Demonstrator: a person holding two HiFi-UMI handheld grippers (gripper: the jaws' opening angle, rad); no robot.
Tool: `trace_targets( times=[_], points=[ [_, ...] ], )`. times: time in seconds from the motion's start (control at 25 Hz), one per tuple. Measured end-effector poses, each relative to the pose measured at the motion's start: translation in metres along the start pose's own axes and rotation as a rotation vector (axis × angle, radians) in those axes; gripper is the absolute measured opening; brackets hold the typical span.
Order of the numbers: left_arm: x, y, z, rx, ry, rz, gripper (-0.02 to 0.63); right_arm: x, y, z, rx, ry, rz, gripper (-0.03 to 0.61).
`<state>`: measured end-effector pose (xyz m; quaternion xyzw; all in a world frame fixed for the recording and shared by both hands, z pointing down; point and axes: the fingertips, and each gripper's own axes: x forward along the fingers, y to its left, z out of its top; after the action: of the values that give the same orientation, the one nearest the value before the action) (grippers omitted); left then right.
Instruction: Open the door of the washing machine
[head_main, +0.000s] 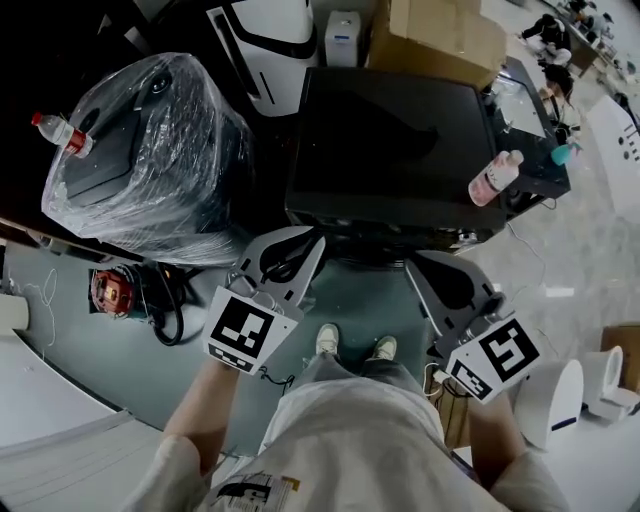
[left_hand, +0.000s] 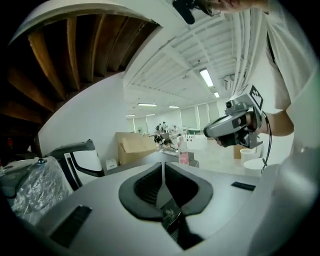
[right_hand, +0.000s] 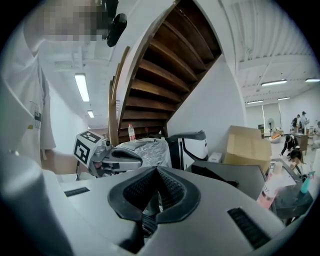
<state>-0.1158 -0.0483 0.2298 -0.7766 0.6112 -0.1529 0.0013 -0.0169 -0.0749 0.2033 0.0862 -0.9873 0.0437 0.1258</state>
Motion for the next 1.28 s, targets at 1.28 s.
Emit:
trace_targets(
  times=[1.28],
  points=[
    [0.019,-0.061,0.121,-0.008,-0.22,0.046,0.028,-0.119,-0.041,0.061,-0.076,-0.177,-0.188,0.021]
  ],
)
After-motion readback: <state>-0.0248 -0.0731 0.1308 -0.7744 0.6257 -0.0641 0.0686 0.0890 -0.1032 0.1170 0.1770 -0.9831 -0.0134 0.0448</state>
